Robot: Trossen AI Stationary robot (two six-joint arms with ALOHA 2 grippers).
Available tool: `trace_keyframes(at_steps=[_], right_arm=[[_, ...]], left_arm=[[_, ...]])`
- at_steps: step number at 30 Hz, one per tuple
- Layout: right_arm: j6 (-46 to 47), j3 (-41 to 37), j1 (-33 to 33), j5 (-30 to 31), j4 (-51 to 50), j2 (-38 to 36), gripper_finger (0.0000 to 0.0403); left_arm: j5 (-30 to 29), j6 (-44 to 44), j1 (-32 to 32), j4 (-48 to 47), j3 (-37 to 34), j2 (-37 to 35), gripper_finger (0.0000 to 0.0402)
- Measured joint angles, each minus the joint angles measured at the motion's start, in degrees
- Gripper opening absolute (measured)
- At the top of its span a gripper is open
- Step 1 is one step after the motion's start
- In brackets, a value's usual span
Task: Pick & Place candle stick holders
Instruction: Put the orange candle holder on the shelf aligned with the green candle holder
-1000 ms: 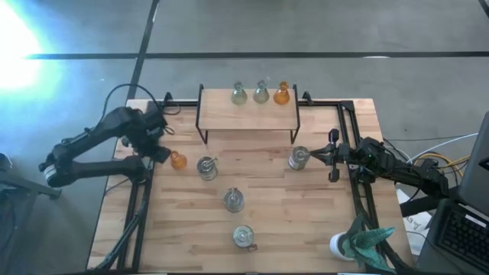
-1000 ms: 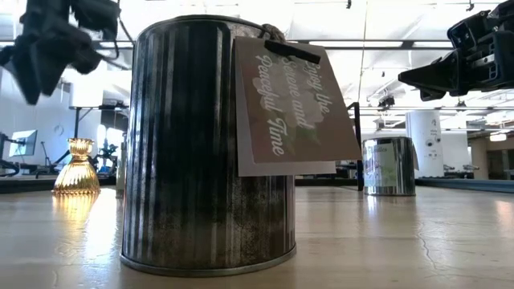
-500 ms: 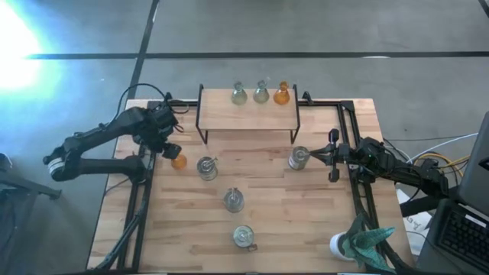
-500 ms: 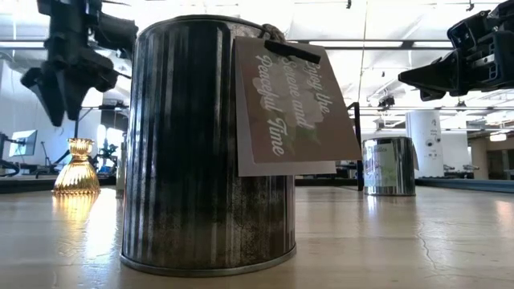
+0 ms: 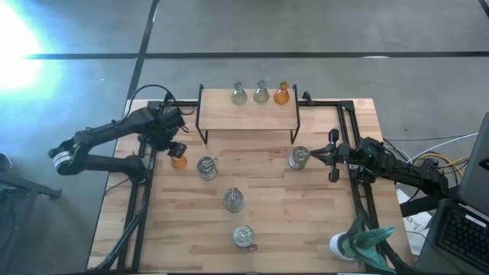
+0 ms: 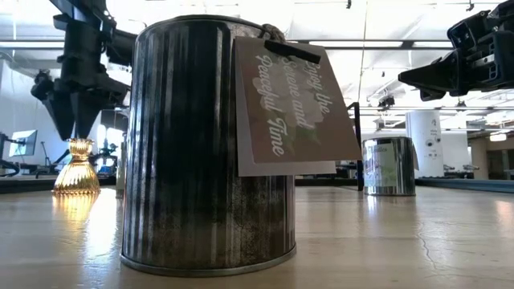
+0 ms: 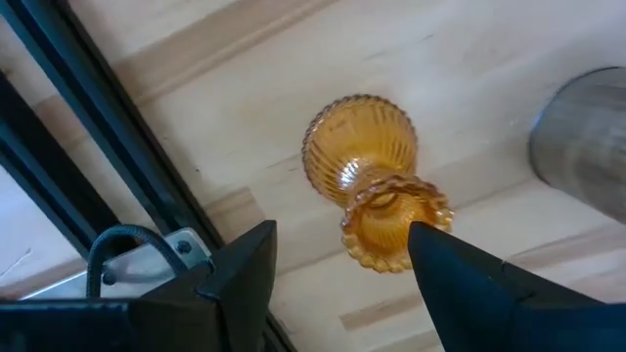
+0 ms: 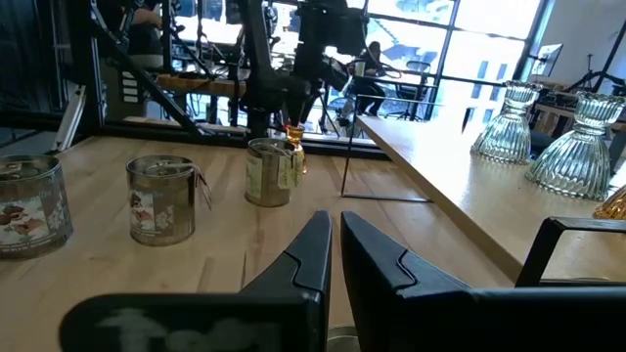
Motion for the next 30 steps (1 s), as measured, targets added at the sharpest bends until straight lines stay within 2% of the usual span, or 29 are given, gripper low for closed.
trace_keyframes(at_steps=[7,10,13,20,24,30], right_arm=[[0.0,0.0,0.0,0.0,0.0,0.0,0.0022],[0.0,0.0,0.0,0.0,0.0,0.0,0.0022],[0.0,0.0,0.0,0.0,0.0,0.0,0.0022],[0.0,0.0,0.0,0.0,0.0,0.0,0.0022],[0.0,0.0,0.0,0.0,0.0,0.0,0.0022],[0.0,0.0,0.0,0.0,0.0,0.0,0.0022]], left_arm=[[0.4,-0.2,0.0,3.8,-4.3,1.3,0.0234],[1.1,0.2,0.0,5.2,-5.2,0.6,0.0215],[1.3,0.5,0.0,6.2,-5.2,0.0,0.0171],[1.7,4.1,0.0,6.3,-3.9,-0.6,0.0031],[2.4,7.1,0.1,2.2,-1.4,-0.4,0.0031],[2.8,12.3,0.4,-8.7,8.1,-0.4,0.0030]])
